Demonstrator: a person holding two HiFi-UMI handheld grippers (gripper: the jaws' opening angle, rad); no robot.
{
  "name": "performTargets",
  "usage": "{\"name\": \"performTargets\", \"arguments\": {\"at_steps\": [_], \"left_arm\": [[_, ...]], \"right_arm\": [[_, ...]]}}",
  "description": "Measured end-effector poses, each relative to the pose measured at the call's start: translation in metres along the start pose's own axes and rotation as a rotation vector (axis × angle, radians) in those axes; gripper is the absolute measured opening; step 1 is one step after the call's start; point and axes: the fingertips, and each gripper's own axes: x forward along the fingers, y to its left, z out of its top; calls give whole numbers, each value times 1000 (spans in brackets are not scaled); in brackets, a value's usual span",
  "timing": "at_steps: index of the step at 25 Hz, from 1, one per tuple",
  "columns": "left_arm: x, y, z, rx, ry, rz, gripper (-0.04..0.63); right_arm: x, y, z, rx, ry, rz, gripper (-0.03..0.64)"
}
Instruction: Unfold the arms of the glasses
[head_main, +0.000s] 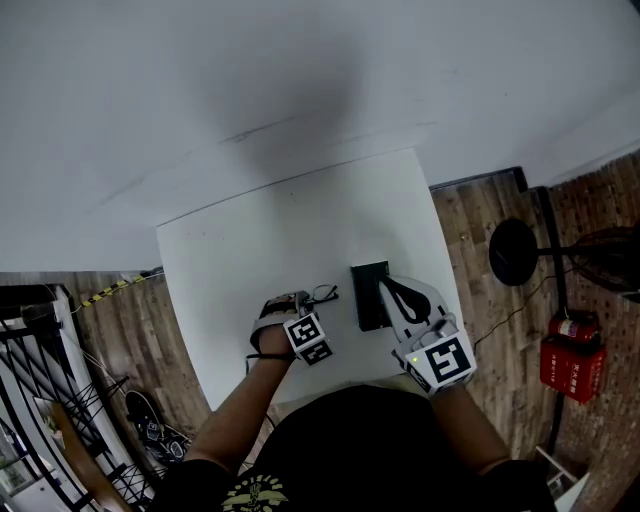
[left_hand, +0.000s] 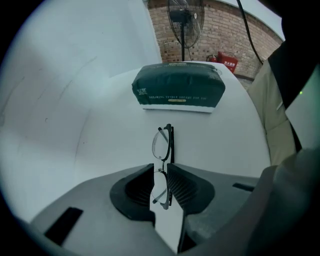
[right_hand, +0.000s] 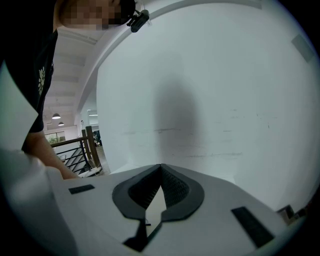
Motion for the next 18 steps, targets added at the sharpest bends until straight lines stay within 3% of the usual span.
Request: {"name": "performTargets", "arguments": {"at_steps": [8,11,18], "left_arm": [[14,-5,-5,45,65,14,66],[16,0,-6,54,75,53,66],[6,12,-1,20,2,127,38]], "right_arm": [[-3,-5,-3,15,-1,-7,0],[-4,-6,-4,21,-1,-13,0],[-7,-2,4,20,-24,-6,0]]}}
